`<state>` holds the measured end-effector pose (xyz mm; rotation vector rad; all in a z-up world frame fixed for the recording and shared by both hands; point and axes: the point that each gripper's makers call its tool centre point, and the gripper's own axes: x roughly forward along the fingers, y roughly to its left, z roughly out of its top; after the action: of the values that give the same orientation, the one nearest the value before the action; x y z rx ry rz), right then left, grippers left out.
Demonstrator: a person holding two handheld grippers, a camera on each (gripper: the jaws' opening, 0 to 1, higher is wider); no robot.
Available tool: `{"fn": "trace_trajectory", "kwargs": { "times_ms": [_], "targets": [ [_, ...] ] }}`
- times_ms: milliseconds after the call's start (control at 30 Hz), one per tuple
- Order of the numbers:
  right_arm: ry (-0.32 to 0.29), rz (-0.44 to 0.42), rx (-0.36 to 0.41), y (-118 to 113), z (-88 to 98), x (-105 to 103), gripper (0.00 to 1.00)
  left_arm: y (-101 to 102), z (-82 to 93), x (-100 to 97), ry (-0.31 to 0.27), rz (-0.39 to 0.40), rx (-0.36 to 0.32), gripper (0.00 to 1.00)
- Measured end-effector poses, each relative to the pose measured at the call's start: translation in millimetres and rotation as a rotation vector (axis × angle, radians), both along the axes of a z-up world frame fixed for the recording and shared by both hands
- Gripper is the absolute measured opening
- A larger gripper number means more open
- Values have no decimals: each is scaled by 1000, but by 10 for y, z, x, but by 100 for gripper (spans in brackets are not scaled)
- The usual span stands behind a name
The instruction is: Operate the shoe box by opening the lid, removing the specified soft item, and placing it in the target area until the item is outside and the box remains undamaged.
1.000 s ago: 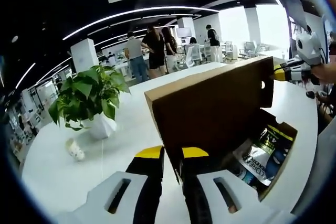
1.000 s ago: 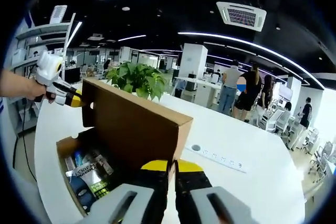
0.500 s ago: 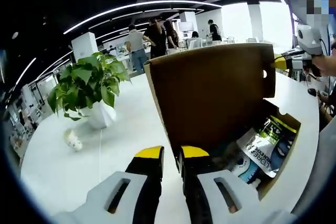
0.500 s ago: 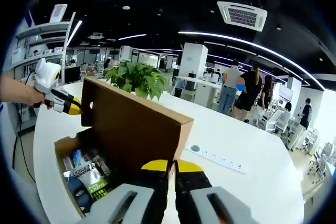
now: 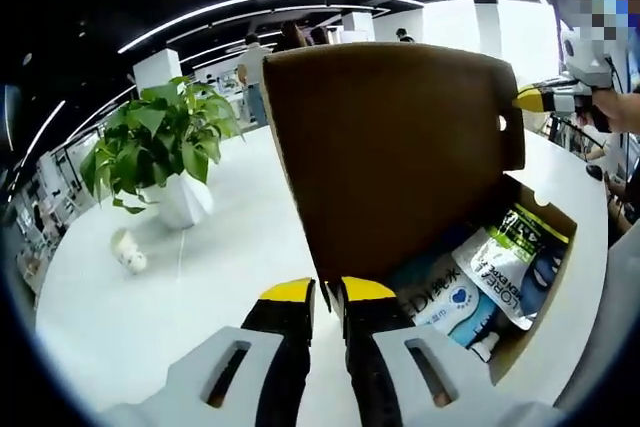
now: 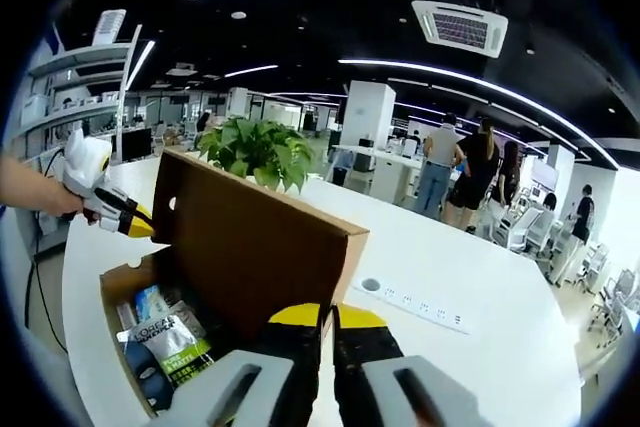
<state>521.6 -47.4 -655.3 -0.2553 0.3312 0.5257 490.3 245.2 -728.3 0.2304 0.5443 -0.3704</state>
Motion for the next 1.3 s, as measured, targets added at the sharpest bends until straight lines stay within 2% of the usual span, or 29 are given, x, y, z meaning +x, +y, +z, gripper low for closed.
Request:
{"fn": "trace_trajectory", "kwargs": {
  "times_ms": [233,767,1067,1300],
  "targets": [
    [7,-7,8,6,-5,58,0,63,-40,72,5,27,-8,4],
    [23,-21,31,3,-42,171,0,4,-58,119,-2,22,-5,1],
    [42,-31,43,15,-123,168,2,-3,-41,124,-16,14,8,1],
    [77,-32,35,10,-308,97,2,0,-36,128,-13,14,2,1]
  ]
}}
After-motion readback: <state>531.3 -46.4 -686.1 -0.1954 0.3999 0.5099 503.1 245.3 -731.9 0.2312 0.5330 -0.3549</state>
